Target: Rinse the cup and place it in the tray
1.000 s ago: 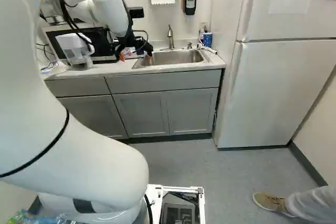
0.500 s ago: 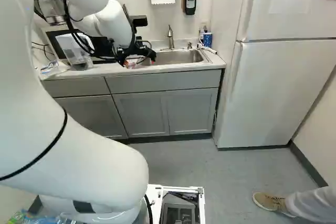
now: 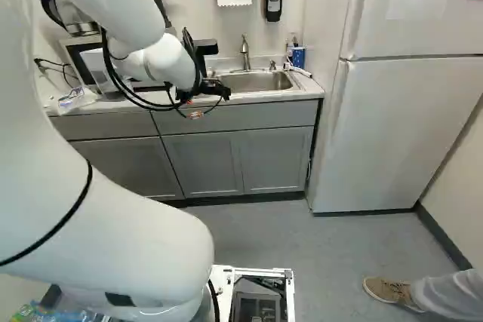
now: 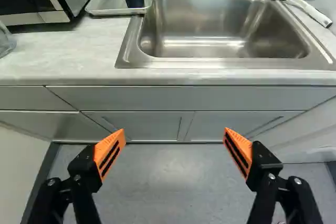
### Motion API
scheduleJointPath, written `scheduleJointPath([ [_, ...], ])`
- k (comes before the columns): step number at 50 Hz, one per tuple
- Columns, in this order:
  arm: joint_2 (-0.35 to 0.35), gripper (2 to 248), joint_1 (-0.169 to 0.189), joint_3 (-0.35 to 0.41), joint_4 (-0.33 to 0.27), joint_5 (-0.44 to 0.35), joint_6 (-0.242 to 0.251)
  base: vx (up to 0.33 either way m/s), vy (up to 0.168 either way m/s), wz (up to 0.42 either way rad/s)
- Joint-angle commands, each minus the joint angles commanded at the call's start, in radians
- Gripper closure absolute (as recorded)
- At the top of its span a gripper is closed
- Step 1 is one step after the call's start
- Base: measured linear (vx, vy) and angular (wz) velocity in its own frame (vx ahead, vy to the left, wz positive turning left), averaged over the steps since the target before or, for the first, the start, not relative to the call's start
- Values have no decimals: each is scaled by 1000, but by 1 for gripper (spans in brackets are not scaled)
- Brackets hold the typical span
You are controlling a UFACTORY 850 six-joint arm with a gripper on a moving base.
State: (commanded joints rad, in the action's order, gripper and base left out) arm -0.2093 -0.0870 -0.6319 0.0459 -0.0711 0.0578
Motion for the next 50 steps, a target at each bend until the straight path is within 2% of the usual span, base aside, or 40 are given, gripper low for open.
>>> scheduleJointPath([
  [29, -30, 3, 37, 231, -19, -339, -24, 0, 0, 0],
  [50, -46, 3, 57, 358, -30, -526, -38, 0, 0, 0],
])
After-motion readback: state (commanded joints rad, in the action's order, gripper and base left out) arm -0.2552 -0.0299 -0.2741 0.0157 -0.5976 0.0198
